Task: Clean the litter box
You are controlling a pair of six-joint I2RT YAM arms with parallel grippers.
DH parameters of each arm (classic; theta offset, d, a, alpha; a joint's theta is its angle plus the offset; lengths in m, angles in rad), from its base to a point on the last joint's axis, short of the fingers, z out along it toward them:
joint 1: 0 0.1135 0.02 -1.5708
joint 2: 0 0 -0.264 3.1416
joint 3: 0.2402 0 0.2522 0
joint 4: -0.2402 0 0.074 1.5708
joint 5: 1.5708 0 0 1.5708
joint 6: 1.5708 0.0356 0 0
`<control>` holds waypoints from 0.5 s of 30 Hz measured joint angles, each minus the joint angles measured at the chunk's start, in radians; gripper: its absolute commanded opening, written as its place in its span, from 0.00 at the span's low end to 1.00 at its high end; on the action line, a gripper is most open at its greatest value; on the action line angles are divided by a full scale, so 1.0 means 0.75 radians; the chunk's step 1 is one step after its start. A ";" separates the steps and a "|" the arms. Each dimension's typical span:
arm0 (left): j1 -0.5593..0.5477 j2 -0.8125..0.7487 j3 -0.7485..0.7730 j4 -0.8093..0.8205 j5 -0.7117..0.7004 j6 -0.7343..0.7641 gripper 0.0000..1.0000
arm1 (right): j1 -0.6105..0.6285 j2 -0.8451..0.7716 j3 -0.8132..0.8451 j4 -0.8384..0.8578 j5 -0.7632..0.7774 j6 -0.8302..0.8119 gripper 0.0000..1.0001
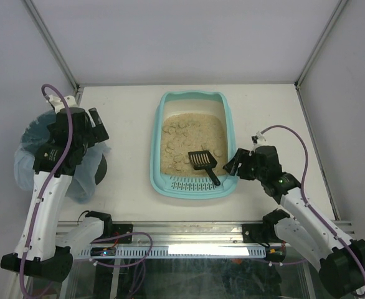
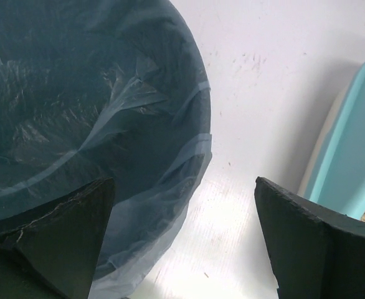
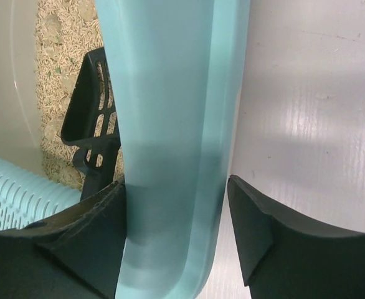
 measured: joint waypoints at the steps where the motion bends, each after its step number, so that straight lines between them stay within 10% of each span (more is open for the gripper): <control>1: 0.000 0.014 0.008 0.004 -0.013 0.002 0.96 | 0.000 -0.012 0.009 -0.024 0.000 -0.004 0.64; 15: 0.009 0.378 0.021 0.148 -0.052 0.111 0.34 | -0.001 -0.307 0.240 -0.375 0.020 -0.045 0.65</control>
